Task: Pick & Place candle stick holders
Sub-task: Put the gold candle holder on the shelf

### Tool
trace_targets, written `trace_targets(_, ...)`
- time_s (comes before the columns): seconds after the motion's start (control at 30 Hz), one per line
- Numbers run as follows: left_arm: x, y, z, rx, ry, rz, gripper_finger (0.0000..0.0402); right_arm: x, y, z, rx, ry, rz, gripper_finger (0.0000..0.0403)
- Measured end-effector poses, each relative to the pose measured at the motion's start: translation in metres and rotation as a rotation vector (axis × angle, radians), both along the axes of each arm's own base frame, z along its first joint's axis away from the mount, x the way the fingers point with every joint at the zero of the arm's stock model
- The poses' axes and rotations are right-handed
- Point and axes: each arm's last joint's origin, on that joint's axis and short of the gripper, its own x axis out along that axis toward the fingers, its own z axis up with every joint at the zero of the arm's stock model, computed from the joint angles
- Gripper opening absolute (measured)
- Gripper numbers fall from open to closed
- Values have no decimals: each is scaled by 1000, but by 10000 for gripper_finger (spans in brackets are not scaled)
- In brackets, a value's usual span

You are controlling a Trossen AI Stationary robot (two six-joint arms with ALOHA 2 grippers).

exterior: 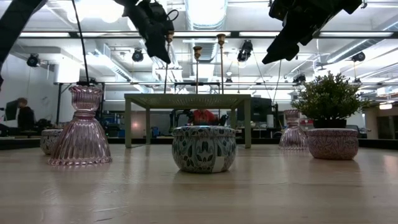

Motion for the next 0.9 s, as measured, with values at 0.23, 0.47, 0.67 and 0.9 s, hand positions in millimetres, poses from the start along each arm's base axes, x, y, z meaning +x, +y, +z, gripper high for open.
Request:
trace_targets(0.23, -1, -1, 3, 17, -12, 7, 25, 0, 0, 0, 0, 0, 0, 244)
trace_targets(0.47, -2, -1, 4, 33, 3, 23, 58, 0, 0, 0, 0, 0, 0, 244)
trace_targets(0.67, -3, -2, 5, 35, 1, 23, 81, 0, 0, 0, 0, 0, 0, 244)
trace_targets(0.9, -4, -4, 7, 42, -3, 23, 112, 0, 0, 0, 0, 0, 0, 244)
